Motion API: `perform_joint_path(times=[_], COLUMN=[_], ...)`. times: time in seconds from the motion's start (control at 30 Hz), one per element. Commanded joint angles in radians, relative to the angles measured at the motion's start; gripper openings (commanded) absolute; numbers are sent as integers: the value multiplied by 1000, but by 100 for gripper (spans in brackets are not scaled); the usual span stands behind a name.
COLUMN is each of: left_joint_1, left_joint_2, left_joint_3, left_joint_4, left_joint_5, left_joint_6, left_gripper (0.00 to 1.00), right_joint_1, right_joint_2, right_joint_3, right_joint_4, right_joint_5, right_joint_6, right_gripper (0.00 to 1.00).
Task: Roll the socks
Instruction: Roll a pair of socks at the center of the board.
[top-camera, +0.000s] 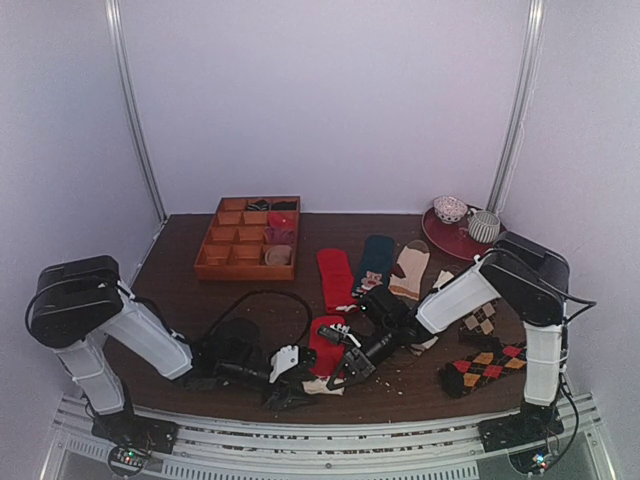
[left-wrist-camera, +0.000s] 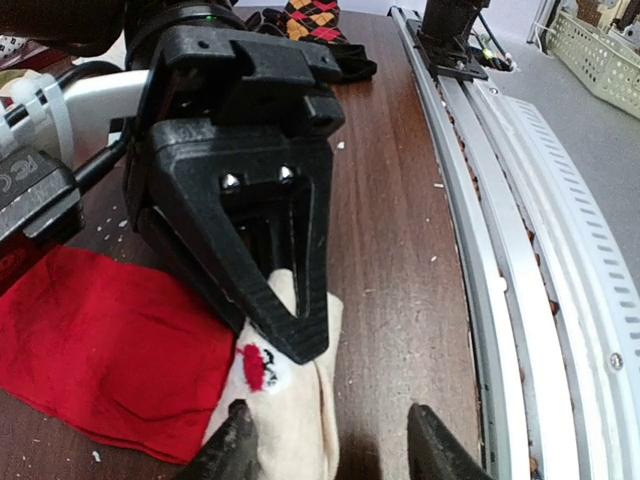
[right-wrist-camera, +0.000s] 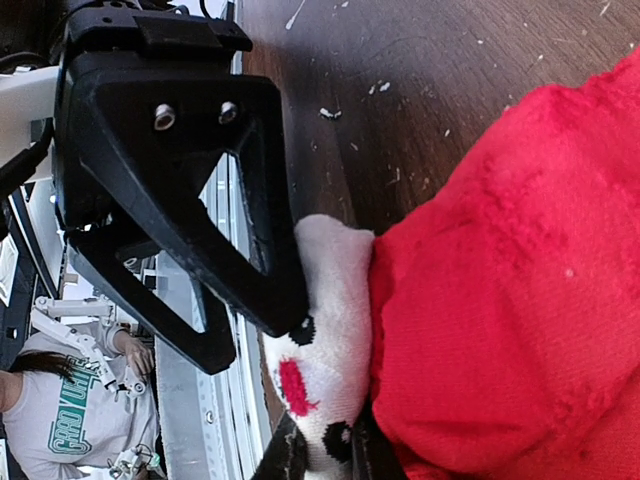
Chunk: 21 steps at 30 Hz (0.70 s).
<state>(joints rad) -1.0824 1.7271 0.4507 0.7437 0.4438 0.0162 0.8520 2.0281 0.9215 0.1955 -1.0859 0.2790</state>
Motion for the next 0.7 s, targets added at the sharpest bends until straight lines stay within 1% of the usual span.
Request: perform_joint_path(times=[0.0,0.13,0.23,0.3,0.43,0.5,0.57,0.67], left_joint_1=[-7,-7,-7,-8,-12,-11,-11,-11], left_joint_2=[39,72,92,87,27,3,5,44], left_joint_3=[-7,-18,-17,-28,-74,-78,-72,-46], left_joint_4=[71,75,68,68,107,102,90,77], left_joint_5=[27,-14,-33,-55,-107,-136,-148,-132], left_joint_6=[-35,-58,-60,-63,-54,-45,-35,-30], left_gripper=[43,41,43,48,59,60,59,48], right_joint_1=[-6,-8,-8,-8,-8,-8,-8,-8], right_joint_2=[90,95,95,95,98,100,101,101], right_joint_3=[-77,-83,-84,-84,-83,-81,-79,-78], right_joint_4=[-154,-141,-126,-123,-122,-123,-122,-122], right_joint_5=[145,139,133,133,135,134,133,135], right_joint_6=[22,34,47,52,55,55,56,58], right_gripper=[10,10,10,10,10,10,10,10])
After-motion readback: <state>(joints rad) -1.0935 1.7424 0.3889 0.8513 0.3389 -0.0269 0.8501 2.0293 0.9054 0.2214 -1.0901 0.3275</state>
